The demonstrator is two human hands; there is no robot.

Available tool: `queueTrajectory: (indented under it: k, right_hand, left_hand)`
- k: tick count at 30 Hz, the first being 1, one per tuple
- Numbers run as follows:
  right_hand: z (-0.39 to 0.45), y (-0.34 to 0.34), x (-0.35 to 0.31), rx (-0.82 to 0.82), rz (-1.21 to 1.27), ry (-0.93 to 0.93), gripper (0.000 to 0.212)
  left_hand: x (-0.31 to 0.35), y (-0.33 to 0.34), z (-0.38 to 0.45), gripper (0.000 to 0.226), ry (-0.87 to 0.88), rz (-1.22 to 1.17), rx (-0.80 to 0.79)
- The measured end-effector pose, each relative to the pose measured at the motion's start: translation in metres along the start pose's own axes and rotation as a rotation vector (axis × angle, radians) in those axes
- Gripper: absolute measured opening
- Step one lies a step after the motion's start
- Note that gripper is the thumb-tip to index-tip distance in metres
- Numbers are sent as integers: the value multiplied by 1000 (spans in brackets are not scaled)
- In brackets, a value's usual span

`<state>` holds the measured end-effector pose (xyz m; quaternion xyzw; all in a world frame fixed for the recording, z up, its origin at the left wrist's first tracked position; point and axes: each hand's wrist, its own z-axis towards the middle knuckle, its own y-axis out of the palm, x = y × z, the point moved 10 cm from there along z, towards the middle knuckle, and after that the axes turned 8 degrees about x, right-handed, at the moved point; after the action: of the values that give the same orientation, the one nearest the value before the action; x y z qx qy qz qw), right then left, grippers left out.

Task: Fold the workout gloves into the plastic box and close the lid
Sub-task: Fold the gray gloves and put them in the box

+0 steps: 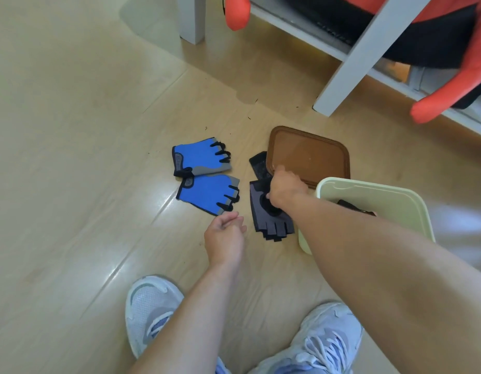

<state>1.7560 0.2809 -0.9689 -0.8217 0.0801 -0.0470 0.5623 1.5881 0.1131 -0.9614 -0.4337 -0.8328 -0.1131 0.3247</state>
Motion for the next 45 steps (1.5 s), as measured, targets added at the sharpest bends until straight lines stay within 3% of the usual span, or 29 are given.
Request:
queueTrajectory:
  k: [7, 13, 16, 18, 20, 24, 25, 28, 33, 39, 45]
  right_hand:
    - [-26, 4, 7, 74, 114, 9, 47]
    - [-38, -58, 12, 288, 759, 133, 31]
    - [-58, -100, 11, 389, 960, 135, 23]
    - [-72, -113, 12, 333, 1084, 147, 25]
    - [-87, -118, 13, 176, 1240, 182, 23]
    - [-127, -126, 20, -144, 1415, 186, 18]
    - [-137, -126, 23, -204, 1418, 191, 17]
    - [-160, -120, 34, -285, 1394, 144, 21]
    - [-173, -122, 87, 34, 1141, 211, 15]
    - [-179, -166, 121, 455, 1220, 260, 27]
    - [-164, -167, 79, 356, 1265, 134, 32]
  left_hand:
    - [-2, -6, -5, 18, 18, -18, -28]
    - [-4, -6, -3, 16, 8, -3, -51]
    - [8, -1, -7, 14, 57, 33, -83]
    - [20, 2, -15, 11, 102, 56, -106]
    - [31, 7, -26, 17, 107, 39, -179]
    - [41, 32, -52, 75, -12, -132, -493]
    - [46, 34, -60, 75, -23, -161, -540]
    - [60, 30, -72, 46, 49, -156, -515]
    - [81, 14, -81, 28, 196, -128, -353]
    - [126, 27, -95, 25, 443, 169, -355]
    - [142, 60, -99, 39, 620, 388, -438]
